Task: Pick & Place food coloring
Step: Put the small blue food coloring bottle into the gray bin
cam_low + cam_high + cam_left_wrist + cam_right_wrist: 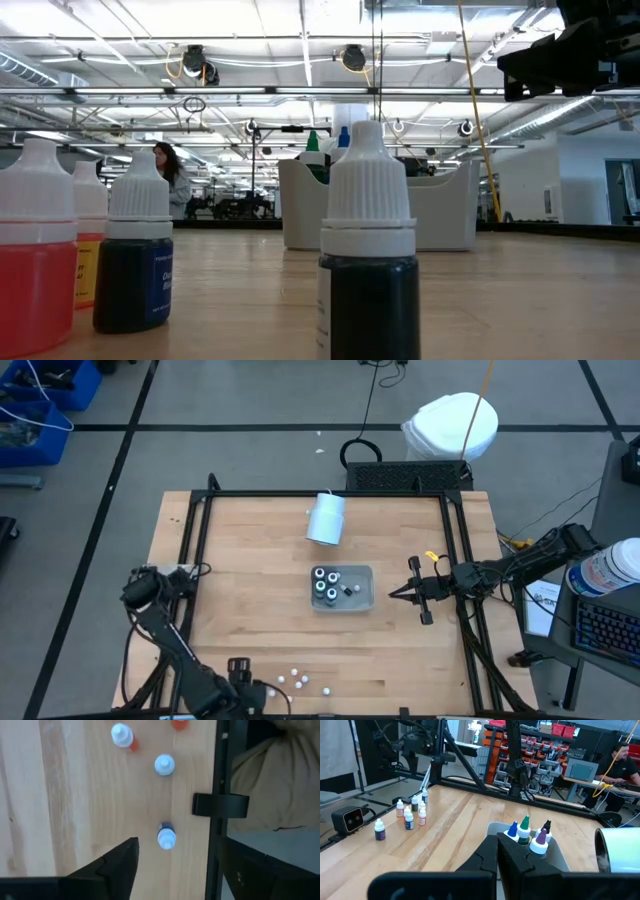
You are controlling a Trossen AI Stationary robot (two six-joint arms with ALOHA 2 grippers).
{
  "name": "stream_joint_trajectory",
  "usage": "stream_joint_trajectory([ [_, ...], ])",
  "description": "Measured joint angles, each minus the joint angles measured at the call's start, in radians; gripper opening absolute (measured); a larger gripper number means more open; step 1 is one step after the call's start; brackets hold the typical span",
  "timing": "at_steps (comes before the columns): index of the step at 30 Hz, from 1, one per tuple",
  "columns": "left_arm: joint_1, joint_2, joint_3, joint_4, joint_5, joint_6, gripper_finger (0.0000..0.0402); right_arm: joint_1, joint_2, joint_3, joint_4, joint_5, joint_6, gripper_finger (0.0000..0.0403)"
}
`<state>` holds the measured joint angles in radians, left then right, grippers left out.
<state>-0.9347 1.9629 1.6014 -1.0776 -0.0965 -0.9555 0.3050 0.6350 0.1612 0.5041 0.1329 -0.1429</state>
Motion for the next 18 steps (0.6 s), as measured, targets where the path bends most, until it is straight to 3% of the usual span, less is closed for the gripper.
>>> stream_joint_trajectory([
  [10, 0.008, 0.0, -0.085, 0.152, 0.019, 0.006, 0.0261, 0.0, 0.0, -0.001, 0.0, 0.0, 0.0, 0.0],
  [18, 0.019, 0.0, -0.131, 0.159, 0.034, 0.014, 0.0261, 0.0, 0.0, -0.001, 0.0, 0.0, 0.0, 0.0],
])
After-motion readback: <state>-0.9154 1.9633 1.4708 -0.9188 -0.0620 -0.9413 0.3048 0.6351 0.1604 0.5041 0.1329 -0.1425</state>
